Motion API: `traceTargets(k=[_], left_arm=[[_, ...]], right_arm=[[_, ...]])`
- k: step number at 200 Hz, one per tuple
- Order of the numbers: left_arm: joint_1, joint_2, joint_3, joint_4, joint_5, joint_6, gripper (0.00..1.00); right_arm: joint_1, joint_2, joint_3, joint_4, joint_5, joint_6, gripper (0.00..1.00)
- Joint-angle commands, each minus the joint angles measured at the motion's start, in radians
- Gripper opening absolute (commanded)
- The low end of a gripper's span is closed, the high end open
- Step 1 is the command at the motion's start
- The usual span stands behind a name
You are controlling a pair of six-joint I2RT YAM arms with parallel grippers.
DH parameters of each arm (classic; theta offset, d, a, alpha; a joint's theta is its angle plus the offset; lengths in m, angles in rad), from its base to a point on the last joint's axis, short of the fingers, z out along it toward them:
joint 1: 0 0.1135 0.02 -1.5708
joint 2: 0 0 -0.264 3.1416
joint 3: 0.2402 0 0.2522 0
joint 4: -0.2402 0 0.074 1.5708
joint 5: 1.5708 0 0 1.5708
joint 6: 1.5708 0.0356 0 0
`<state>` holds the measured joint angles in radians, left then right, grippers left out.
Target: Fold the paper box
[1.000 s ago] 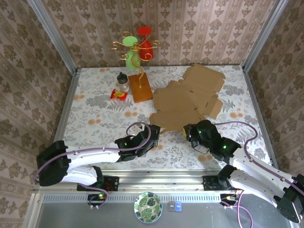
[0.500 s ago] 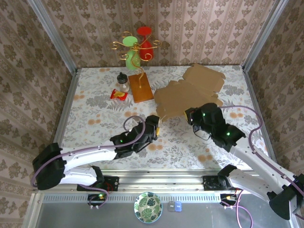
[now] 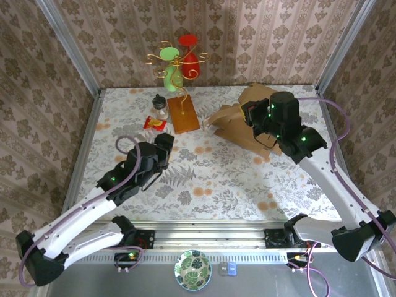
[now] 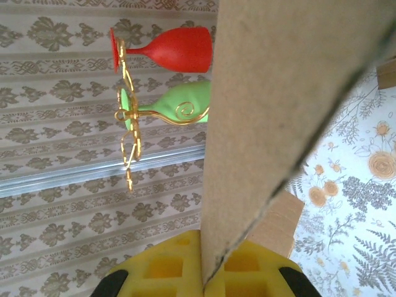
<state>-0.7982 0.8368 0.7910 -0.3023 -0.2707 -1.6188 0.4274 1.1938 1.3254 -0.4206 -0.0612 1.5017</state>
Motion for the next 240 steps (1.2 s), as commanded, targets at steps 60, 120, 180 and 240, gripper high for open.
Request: traceTargets(k=[60,120,180,240], left_arm=[[0.283,0.033,0.170,-0.401,0.300,0.262,0.64],[0.385,0.178,0.442,-0.526,0.382,0.502,0.68],[0.349,0.347,0.672,-0.556,0.418,0.579,0.68],[0.297,0.523,0.650,-0.379,0.473,0.584,0.61]], right_arm=[[0.160,0.012,0.288,-0.468,0.122,0.171,0.00],[0.197,0.304,0.263,-0.127,0.077,0.296,0.00],[0.208,0.498,0.277,-0.029,0.027,0.313,0.00],[0.208,0.553,0.270,0.010,-0.014,0.323,0.00]])
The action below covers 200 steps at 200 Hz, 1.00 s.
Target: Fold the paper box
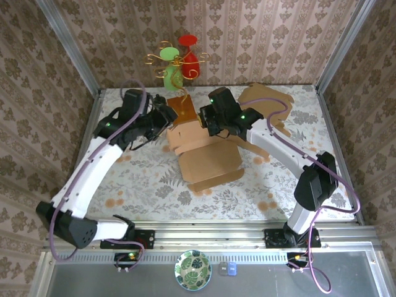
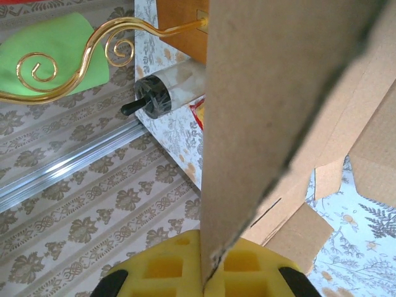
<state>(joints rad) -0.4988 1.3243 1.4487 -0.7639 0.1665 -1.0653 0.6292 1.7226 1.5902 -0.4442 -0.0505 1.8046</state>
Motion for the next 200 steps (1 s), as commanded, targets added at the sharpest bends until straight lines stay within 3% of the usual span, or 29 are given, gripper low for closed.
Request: traceTargets(k=[1,119,168,200], left_arm=[[-0.003,0.038,-0.007,0.084,0.036,0.032,0.61],[-0.011,0.109,-0.079,0.179,0.071,0.007,0.47],[0.058,-0.005,-0.103,0.055,0.038,0.083,0.62],[0.124,-0.111,-0.171,-0.021,-0.009,0.158,0.62]], right_arm=[[0.006,0.024,0.004,0.035,-0.025,0.021,0.00],[-0.003,0.035,-0.054,0.101,-0.066,0.022,0.00],[0.001,0.004,-0.161,0.190,-0.066,-0.038,0.00],[0.013,0.014,-0.203,0.255,-0.071,-0.039,0.00]])
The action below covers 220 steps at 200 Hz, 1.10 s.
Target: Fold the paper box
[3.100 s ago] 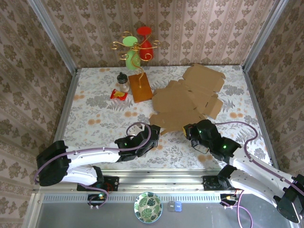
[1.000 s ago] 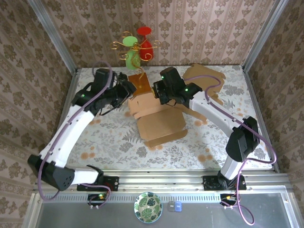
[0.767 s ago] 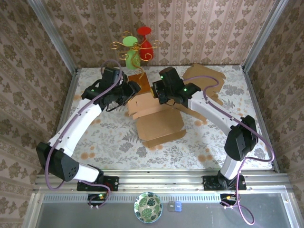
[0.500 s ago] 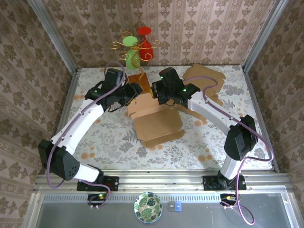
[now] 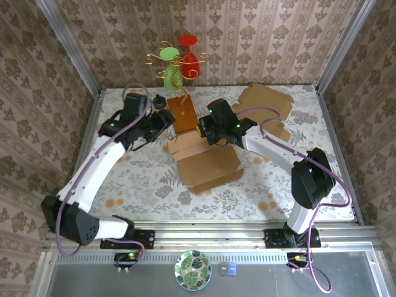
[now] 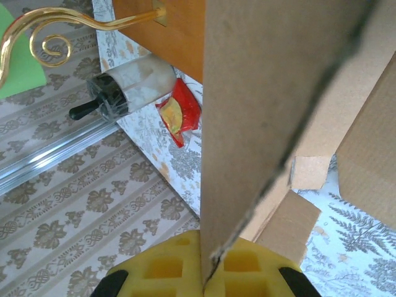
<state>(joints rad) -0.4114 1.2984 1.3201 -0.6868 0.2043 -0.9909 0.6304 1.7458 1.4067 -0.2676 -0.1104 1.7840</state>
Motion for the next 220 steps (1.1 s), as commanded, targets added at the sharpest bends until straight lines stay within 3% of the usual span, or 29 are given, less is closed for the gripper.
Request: traceTargets(k=[1,117,154,220], left_arm=[[0.039,-0.087,-0.045,-0.100,-0.047,0.086,0.62],[0.162,-0.299,-0.443,-0.001,-0.073,0.192,0.46],[0.177,-0.339,-0.561,0.111,-0.057,0.261,0.39],[0.221,-0.314,-0.728,0.377,0.017,0.423,0.37]], right_arm=[[0.011,-0.008,-0.019,0.079,-0.012,-0.020,0.00],[0.035,0.079,-0.114,0.271,-0.043,-0.091,0.00],[0.035,0.087,-0.161,0.345,-0.066,-0.129,0.00],[0.034,0.076,-0.284,0.574,-0.046,-0.155,0.00]])
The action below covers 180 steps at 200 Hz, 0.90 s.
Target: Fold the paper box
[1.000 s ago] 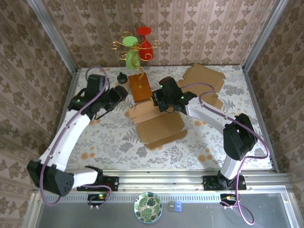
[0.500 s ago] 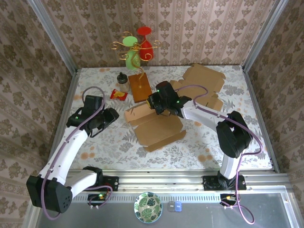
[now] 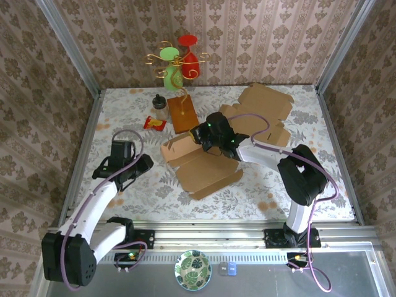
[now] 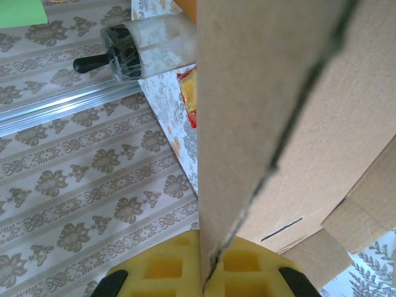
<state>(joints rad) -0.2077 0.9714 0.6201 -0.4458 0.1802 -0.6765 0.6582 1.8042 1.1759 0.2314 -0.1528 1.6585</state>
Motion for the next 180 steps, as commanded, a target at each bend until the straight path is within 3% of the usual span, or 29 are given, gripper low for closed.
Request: traceTargets(k=[1,65,127,180], left_arm=[[0.018,0.014,-0.028,0.140,0.042,0.110,0.37],[0.024,0.072,-0.065,0.291,0.103,0.291,0.39],[0.018,0.126,-0.066,0.329,0.153,0.496,0.44],[-0.015,0.191,-0.038,0.357,0.222,0.570,0.48]], right_arm=[[0.006,0.018,-0.055,0.078,-0.004,-0.030,0.00],[0.004,0.014,-0.166,0.269,0.000,-0.057,0.00],[-0.002,0.033,-0.170,0.305,-0.020,-0.049,0.00],[-0.002,0.045,-0.160,0.316,-0.026,-0.040,0.00]])
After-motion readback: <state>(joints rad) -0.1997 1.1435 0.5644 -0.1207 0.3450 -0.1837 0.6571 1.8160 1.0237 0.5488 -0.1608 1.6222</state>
